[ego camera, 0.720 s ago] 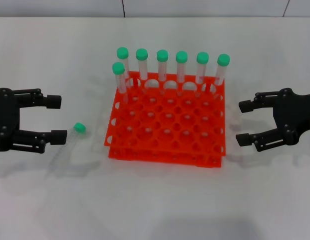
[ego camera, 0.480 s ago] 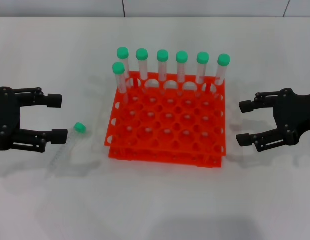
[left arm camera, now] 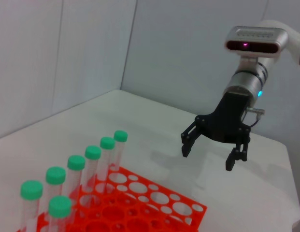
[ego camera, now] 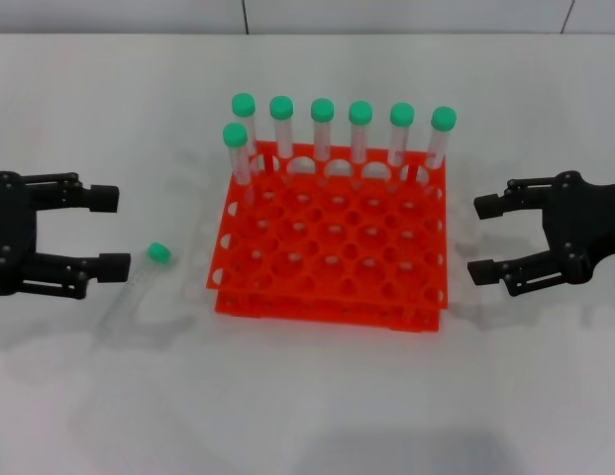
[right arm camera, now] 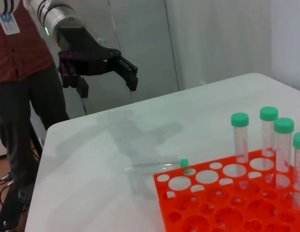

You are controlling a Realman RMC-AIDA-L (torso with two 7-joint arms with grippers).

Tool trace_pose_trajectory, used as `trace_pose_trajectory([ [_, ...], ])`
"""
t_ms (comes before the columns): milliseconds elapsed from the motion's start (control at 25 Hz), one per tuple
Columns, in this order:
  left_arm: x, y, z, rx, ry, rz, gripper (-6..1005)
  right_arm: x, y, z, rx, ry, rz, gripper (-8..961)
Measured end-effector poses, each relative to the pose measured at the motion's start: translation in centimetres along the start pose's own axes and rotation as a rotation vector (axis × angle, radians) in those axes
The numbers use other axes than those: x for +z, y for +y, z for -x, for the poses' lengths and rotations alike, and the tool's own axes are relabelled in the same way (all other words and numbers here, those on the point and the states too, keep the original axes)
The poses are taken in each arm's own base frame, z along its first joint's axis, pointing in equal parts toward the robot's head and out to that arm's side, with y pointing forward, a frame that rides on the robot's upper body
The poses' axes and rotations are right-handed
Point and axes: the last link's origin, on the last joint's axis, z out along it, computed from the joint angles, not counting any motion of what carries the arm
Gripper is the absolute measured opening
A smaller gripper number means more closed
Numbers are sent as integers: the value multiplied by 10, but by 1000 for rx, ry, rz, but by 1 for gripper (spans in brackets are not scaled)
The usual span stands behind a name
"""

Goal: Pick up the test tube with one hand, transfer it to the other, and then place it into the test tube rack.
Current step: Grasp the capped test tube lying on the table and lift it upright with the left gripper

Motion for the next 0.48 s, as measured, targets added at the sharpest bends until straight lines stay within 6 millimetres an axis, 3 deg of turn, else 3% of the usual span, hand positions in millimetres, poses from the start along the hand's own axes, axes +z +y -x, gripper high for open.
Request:
trace_pose_trajectory([
  [480, -19, -20, -8, -235, -233, -122, 873, 2, 0, 1, -1, -19, -8, 857],
])
